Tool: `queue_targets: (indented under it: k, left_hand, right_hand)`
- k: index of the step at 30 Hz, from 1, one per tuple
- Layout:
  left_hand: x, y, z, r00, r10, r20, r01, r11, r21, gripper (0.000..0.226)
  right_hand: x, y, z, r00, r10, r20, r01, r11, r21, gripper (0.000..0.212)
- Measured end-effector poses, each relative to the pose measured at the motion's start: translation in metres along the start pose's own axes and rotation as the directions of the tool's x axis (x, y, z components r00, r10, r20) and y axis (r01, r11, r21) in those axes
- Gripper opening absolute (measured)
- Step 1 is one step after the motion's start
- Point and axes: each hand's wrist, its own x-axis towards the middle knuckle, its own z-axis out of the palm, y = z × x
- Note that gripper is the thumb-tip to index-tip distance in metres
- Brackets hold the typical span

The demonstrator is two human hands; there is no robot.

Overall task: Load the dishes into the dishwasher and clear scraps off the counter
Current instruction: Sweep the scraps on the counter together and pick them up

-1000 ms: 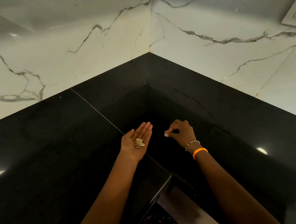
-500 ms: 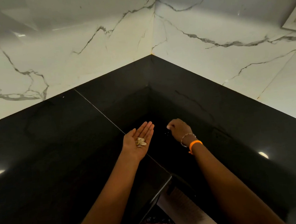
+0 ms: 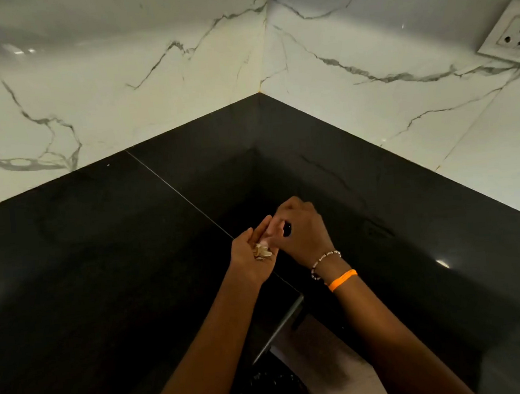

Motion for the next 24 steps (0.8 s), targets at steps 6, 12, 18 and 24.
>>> queue_targets:
  k: [6, 12, 18, 24]
  left_hand:
    - [0.001, 0.015, -0.011, 0.999, -0.009, 0.039, 0.013, 0.995, -0.094, 0.043]
    - [-0.011, 0.022, -0.027, 0.999, 0.019, 0.025, -0.015, 0.989, -0.144, 0.043]
    - [-0.023, 0.009, -0.048, 1.000, 0.008, -0.003, -0.008, 0.986, -0.167, 0.043]
    - [-0.044, -0.014, -0.050, 0.998, 0.055, -0.012, -0.056, 0.989, -0.136, 0.042]
  right_hand:
    - [0.042, 0.057, 0.005, 0.960, 0.279, 0.001, -0.277, 0.952, 0.130, 0.036]
    - [0.030, 0.085, 0.048, 0.924, 0.309, 0.225, -0.207, 0.900, -0.384, 0.069]
    - [0.003, 0.076, 0.046, 0.927, 0.031, 0.375, 0.119, 0.921, -0.372, 0.070]
    - [-0.055, 0.057, 0.036, 0.860, -0.084, 0.503, 0.288, 0.894, -0.343, 0.072]
